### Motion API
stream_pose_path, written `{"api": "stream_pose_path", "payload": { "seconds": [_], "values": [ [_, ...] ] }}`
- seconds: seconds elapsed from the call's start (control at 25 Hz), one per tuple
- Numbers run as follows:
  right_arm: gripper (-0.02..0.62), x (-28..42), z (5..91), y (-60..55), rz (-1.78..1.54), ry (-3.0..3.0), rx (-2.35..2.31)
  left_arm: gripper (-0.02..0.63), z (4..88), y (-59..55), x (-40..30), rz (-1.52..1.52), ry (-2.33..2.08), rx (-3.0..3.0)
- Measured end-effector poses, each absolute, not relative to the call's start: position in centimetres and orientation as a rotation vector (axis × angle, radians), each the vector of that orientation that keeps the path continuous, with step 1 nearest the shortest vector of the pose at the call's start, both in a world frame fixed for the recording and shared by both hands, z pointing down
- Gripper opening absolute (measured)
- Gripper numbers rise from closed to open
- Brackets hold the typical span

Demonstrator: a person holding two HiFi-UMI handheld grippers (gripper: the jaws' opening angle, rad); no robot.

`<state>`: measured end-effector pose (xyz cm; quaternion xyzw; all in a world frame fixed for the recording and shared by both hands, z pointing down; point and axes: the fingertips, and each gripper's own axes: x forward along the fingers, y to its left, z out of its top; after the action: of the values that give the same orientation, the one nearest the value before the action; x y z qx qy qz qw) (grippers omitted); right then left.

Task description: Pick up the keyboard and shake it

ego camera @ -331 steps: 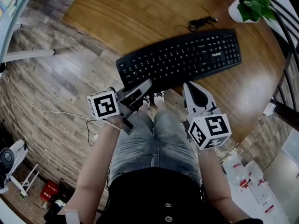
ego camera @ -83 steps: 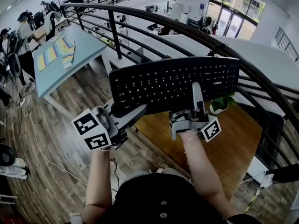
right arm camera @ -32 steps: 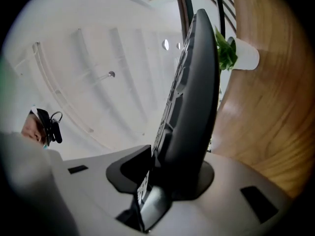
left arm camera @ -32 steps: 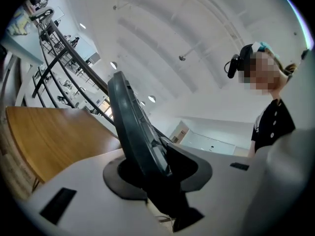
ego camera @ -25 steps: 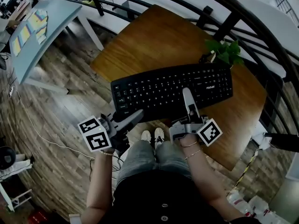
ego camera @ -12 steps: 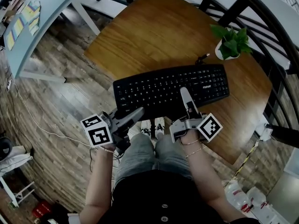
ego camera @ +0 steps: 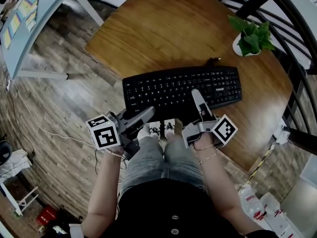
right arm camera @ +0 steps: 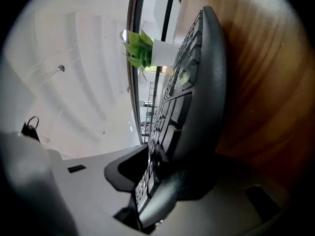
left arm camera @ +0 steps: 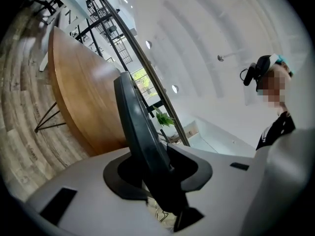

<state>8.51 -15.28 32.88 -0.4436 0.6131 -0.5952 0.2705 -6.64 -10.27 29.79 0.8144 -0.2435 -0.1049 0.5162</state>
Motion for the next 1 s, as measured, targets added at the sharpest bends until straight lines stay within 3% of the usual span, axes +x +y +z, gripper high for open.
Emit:
{"api": "stream_pose_path", "payload": {
  "seconds": [1.0],
  "values": [
    [0.222, 7.2, 34.3, -10.5, -1.806, 1.595, -1.111, 0.120, 33.2, -11.5, -6.7, -0.271, -0.656, 1.840]
  ]
}}
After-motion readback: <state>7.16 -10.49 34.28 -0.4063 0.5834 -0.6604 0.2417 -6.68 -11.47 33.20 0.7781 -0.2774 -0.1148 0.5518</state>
